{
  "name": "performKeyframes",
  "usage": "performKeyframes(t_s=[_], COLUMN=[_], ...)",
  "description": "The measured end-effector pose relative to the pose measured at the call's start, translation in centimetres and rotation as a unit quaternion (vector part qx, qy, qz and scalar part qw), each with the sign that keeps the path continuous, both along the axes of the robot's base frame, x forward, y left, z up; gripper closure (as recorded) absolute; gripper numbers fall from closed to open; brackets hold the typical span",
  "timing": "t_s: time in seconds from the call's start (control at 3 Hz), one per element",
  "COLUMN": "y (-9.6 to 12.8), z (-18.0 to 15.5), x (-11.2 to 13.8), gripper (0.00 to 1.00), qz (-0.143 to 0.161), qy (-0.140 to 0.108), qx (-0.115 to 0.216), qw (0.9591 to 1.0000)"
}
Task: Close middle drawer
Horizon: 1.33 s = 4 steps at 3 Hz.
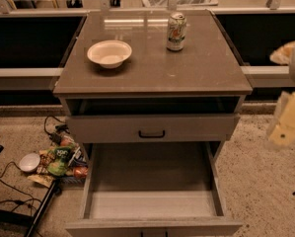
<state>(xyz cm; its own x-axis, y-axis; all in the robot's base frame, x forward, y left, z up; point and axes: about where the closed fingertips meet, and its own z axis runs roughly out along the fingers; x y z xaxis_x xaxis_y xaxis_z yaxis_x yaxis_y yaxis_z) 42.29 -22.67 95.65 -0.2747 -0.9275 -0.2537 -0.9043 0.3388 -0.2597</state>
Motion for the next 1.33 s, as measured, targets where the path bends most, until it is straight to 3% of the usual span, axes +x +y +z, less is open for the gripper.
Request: performKeyframes(t_s=[0.33,0.67,1.0,1.33], y=[-2.3,-2.5,-1.2,0.4], z=[-6.7,-13.1,-20.7,-29.8], x=[-2.6,-3.7,-5.4,-8.2], gripper=[0.00,0.00,0.00,0.00], qz=[-0.049,-0.062,-0.066,-0.070], qy=[-0.018,-0.018,-0.005,0.045], qx=[-0.013,-0.035,-0.030,-0.007], qw=[0.9986,0.9973,0.9973,0.9965])
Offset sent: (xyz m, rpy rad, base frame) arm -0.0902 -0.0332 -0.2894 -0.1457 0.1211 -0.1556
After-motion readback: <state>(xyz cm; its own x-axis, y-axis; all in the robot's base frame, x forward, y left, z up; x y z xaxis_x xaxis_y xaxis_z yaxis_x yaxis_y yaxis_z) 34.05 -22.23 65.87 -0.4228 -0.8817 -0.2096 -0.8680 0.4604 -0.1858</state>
